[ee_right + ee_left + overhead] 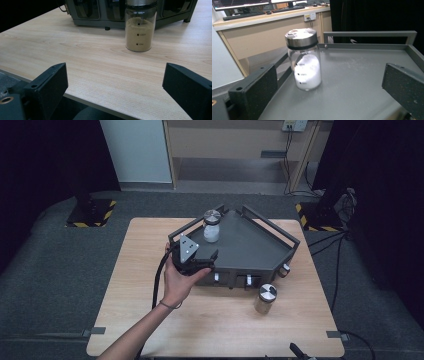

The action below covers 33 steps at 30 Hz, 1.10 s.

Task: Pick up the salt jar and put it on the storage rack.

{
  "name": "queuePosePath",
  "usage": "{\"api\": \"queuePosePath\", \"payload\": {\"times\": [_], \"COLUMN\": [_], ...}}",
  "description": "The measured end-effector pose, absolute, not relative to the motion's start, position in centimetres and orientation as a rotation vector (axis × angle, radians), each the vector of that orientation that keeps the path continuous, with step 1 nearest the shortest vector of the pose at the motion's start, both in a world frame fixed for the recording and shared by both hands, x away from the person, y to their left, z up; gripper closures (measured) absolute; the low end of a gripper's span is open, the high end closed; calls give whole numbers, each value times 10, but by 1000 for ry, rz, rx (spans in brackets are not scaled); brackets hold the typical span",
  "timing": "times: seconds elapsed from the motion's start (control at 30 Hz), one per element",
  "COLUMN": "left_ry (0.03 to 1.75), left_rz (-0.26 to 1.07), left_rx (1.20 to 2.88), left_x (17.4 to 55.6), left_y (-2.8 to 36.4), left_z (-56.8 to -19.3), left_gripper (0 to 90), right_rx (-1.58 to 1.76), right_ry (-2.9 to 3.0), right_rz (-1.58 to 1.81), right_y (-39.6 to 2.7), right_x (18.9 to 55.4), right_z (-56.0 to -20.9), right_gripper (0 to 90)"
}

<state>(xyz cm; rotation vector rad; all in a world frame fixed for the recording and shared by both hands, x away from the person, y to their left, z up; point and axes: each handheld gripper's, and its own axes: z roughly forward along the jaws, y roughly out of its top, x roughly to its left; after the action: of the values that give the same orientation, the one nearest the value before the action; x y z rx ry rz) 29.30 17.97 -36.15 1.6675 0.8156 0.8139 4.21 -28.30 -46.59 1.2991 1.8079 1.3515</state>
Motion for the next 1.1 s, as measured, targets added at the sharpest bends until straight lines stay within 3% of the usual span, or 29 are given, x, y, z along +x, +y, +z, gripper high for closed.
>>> {"api": "queuePosePath", "payload": {"times": [0.57, 1.1], "left_ry": [819, 843], "left_rz": [765, 749], "left_rx": [1688, 1657], "left_x": [257, 242], "left_y": [184, 188], "left_z": [-395, -404], "left_gripper": [0, 0], "right_rx": [1290, 1283], "right_ry": [1819, 1826], "right_rz": [1347, 1346], "right_y": [-282, -281], "right_x": [42, 41], "right_z": [-466, -465], "right_gripper": [62, 62]}}
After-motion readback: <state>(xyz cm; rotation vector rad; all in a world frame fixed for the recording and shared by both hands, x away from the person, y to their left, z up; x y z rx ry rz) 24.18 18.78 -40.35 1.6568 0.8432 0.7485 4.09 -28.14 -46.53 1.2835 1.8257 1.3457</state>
